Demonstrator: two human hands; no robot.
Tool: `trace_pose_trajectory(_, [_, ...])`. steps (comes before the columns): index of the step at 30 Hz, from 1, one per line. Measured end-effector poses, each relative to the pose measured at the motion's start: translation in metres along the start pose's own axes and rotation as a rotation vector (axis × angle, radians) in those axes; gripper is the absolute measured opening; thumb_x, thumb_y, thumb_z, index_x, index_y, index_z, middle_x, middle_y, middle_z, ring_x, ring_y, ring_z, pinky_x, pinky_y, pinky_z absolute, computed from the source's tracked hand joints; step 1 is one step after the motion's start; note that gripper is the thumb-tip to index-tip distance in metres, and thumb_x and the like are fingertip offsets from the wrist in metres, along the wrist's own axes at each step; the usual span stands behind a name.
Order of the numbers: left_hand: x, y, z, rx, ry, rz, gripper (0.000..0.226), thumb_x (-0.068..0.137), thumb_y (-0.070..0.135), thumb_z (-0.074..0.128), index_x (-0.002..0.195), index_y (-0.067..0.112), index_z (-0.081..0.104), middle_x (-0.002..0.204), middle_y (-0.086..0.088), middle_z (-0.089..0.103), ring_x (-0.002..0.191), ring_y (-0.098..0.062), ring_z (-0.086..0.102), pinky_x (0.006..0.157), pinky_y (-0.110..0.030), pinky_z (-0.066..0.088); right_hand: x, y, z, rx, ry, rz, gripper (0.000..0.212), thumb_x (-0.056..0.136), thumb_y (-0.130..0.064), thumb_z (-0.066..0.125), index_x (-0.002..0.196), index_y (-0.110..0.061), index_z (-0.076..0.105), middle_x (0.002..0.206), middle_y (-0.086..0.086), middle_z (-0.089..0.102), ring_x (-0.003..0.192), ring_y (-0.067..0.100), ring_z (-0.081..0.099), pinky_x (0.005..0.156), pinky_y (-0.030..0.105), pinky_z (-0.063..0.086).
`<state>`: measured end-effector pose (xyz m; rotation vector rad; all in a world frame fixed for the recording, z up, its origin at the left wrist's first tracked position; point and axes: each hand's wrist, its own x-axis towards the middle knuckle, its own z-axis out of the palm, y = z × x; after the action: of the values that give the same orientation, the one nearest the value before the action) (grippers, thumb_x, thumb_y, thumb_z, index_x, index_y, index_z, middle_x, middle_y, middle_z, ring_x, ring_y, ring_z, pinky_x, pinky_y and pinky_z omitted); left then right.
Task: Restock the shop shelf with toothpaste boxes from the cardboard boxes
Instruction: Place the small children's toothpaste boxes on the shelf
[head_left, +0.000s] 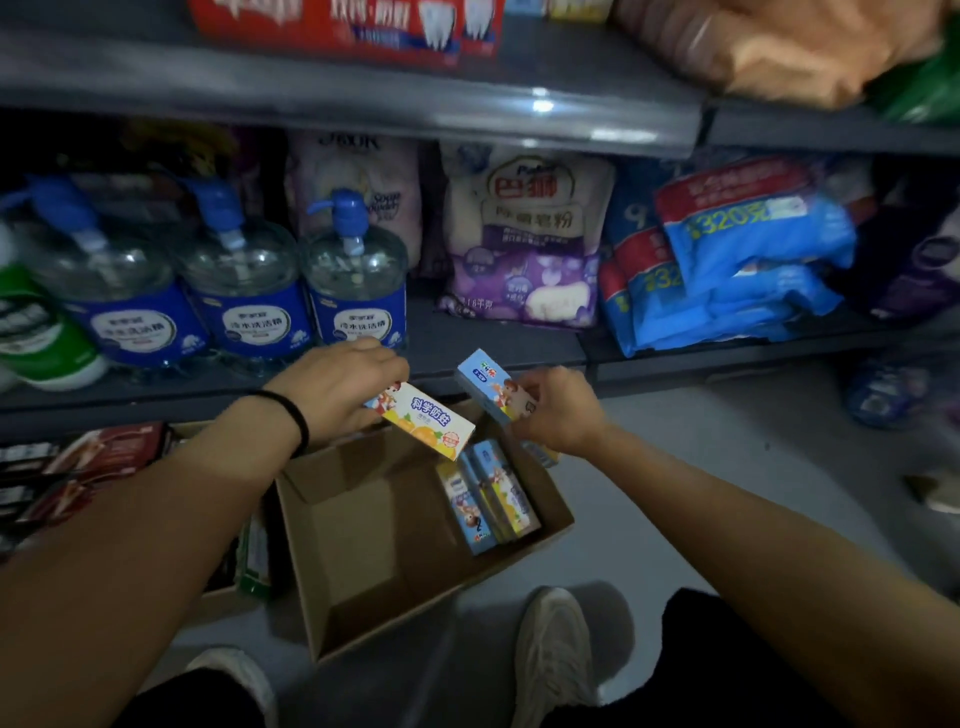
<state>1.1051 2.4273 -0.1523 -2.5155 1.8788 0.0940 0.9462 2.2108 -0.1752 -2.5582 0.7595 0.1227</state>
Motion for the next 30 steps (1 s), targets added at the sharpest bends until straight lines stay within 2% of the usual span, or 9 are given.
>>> trace_pose_trajectory(4, [0.001,0.006,-0.05,0.064,0.074,0.003,0.033,0.085,0.034,0.062,0.115,0.024,0.05,0.113,0.007,0.053,0.109,-0.015,0.046,0.071,-0.026,0.035,-0.017,-0.02,-0.062,-0.182,0.125,-0.155,0.046,0.07,-0.029,0.077,0.113,-0.019,0.064,0.106,0.002,0.066,0.091,0.021,0.062,0.071,0.037,0.053])
trace_pose_trajectory(7, [0.0,0.012,-0.091,0.086,0.184,0.03,0.032,0.079,0.03,0.068,0.106,0.019,0.054,0.104,0.002,0.056,0.102,-0.02,0.052,0.072,-0.035,0.044,-0.028,-0.034,-0.108,-0.31,0.223,-0.258,0.045,0.075,-0.028,0.069,0.119,-0.02,0.06,0.113,0.003,0.061,0.101,0.027,0.059,0.076,0.038,0.051])
trace_pose_trajectory(9, [-0.002,0.015,-0.119,0.112,0.245,0.049,0.031,0.074,0.025,0.072,0.1,0.017,0.056,0.097,0.0,0.058,0.096,-0.023,0.054,0.067,-0.035,0.044,-0.033,-0.041,-0.138,-0.365,0.274,-0.302,0.045,0.077,-0.029,0.068,0.12,-0.02,0.058,0.115,0.004,0.059,0.103,0.028,0.059,0.078,0.036,0.049])
trace_pose_trajectory(15, [-0.007,0.019,-0.196,0.207,0.345,-0.008,0.029,0.08,0.025,0.067,0.107,0.02,0.055,0.104,0.003,0.058,0.1,-0.018,0.05,0.07,-0.025,0.031,-0.046,-0.065,-0.219,-0.471,0.425,-0.404,0.048,0.082,-0.028,0.064,0.127,-0.018,0.054,0.119,0.006,0.056,0.111,0.029,0.054,0.083,0.039,0.046])
trace_pose_trajectory(19, [0.0,0.021,-0.237,0.256,0.419,-0.018,0.031,0.078,0.025,0.069,0.105,0.018,0.056,0.103,0.002,0.059,0.097,-0.018,0.051,0.07,-0.028,0.037,-0.042,-0.076,-0.256,-0.486,0.549,-0.514,0.042,0.083,-0.028,0.065,0.121,-0.011,0.058,0.112,0.011,0.059,0.106,0.033,0.055,0.078,0.042,0.047])
trace_pose_trajectory(21, [0.006,0.023,-0.251,0.296,0.512,0.03,0.034,0.069,0.02,0.076,0.097,0.016,0.059,0.093,0.0,0.061,0.087,-0.022,0.055,0.065,-0.033,0.043,-0.036,-0.082,-0.27,-0.522,0.589,-0.509,0.041,0.081,-0.02,0.064,0.12,-0.009,0.057,0.112,0.012,0.059,0.105,0.033,0.054,0.073,0.04,0.045])
trace_pose_trajectory(23, [0.014,0.021,-0.264,0.33,0.566,0.055,0.034,0.061,0.017,0.08,0.089,0.016,0.06,0.084,0.0,0.062,0.077,-0.023,0.057,0.057,-0.031,0.043,-0.026,-0.085,-0.283,-0.572,0.61,-0.505,0.042,0.08,-0.017,0.062,0.12,-0.009,0.056,0.111,0.012,0.059,0.104,0.033,0.055,0.071,0.039,0.043])
trace_pose_trajectory(27, [0.034,0.014,-0.284,0.406,0.62,0.06,0.037,0.057,0.022,0.083,0.085,0.016,0.06,0.08,0.001,0.063,0.073,-0.022,0.058,0.058,-0.022,0.032,0.002,-0.085,-0.304,-0.622,0.62,-0.488,0.043,0.082,-0.023,0.062,0.123,-0.012,0.052,0.109,0.012,0.063,0.097,0.036,0.06,0.066,0.04,0.044])
trace_pose_trajectory(30, [0.055,0.006,-0.294,0.385,0.633,0.057,0.036,0.061,0.021,0.081,0.088,0.013,0.059,0.083,-0.003,0.063,0.077,-0.026,0.058,0.06,-0.026,0.035,0.029,-0.083,-0.315,-0.661,0.627,-0.46,0.047,0.085,-0.024,0.06,0.129,-0.014,0.048,0.117,0.011,0.062,0.101,0.034,0.059,0.069,0.039,0.042])
